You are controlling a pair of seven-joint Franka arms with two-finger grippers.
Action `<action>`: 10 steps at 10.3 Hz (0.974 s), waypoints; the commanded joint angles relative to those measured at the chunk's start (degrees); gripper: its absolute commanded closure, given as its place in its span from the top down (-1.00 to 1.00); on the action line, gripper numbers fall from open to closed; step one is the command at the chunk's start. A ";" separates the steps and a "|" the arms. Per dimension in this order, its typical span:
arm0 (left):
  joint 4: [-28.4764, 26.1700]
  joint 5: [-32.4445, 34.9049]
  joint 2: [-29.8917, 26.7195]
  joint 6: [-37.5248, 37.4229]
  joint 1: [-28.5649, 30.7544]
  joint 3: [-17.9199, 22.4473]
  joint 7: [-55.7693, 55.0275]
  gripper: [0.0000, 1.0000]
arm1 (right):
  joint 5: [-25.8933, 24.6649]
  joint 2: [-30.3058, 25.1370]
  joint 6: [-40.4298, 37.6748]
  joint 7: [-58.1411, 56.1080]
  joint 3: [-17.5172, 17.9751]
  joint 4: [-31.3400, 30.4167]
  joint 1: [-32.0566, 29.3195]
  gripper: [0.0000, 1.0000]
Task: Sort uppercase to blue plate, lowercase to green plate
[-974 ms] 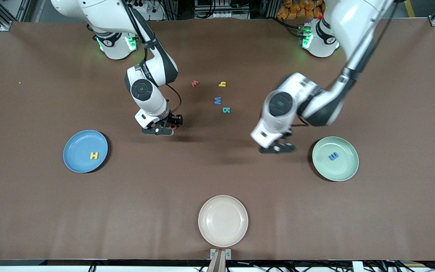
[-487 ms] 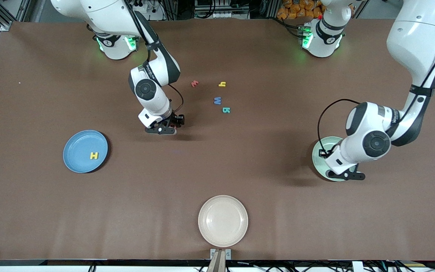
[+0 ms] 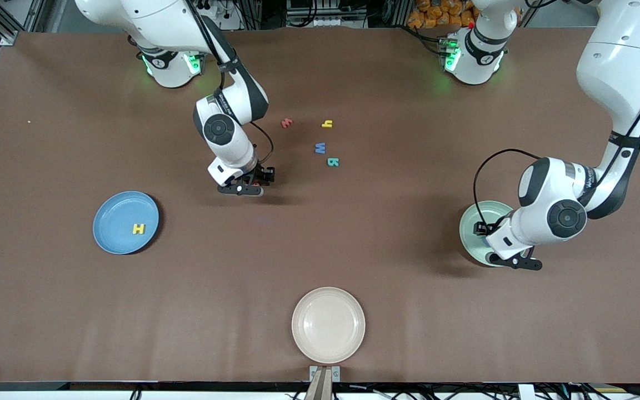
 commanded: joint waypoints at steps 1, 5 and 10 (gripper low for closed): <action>-0.30 0.48 -3.00 -2.34 0.08 -6.82 2.20 1.00 | 0.62 0.20 1.13 -0.18 0.12 -0.42 -0.21 0.26; -1.71 0.82 -2.83 -7.19 -6.11 -19.62 -12.28 1.00 | 0.44 0.20 1.13 -1.32 0.04 -0.42 -0.74 0.26; 4.61 4.13 2.16 -5.34 -37.20 -16.57 -37.57 1.00 | 0.27 0.46 1.13 -1.59 0.03 -0.15 -1.27 0.24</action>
